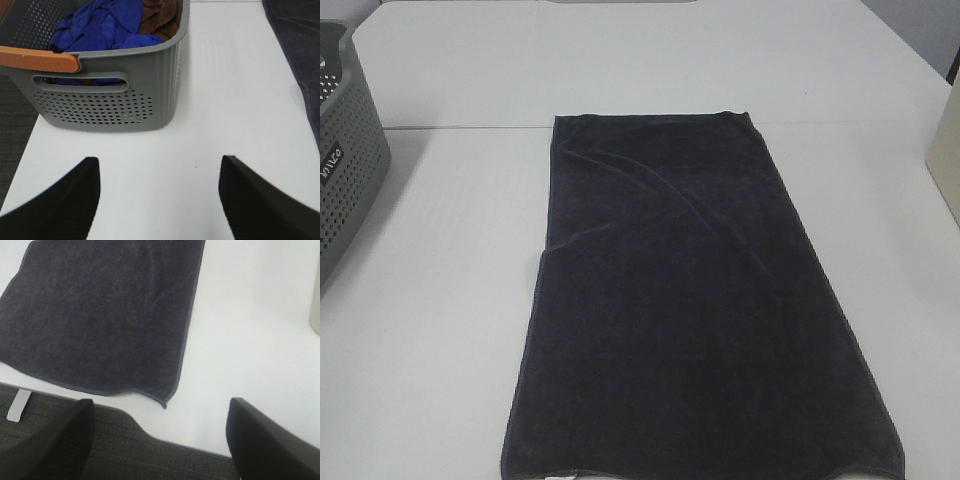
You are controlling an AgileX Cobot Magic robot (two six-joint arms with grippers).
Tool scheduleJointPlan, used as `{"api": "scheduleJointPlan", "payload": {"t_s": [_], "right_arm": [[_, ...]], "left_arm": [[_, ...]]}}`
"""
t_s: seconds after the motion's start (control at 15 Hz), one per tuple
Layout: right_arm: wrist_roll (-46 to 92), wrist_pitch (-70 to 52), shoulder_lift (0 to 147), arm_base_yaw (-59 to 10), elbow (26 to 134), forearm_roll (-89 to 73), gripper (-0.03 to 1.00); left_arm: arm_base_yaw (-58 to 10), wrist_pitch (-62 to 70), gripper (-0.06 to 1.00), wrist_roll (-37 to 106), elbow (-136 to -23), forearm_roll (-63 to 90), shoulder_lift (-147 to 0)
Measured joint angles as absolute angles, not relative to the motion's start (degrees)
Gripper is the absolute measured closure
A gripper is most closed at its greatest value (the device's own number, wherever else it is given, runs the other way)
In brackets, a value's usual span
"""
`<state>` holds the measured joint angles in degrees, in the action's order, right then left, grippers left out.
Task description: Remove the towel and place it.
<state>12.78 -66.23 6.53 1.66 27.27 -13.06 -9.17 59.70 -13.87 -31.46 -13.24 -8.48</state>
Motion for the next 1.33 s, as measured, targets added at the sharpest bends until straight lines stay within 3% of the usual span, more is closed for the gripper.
{"api": "scheduleJointPlan", "payload": {"t_s": [0.27, 1.33], "right_arm": [[12.8, -63.9, 3.2, 1.7, 26.4, -13.4, 0.26], [12.8, -63.9, -0.3, 1.7, 26.0, -13.5, 0.26]], "left_arm": [[-9.2, 62.0, 0.3, -11.2, -30.0, -10.1, -0.1], [-9.2, 61.9, 0.3, -6.3, -30.0, -4.6, 0.3]]}}
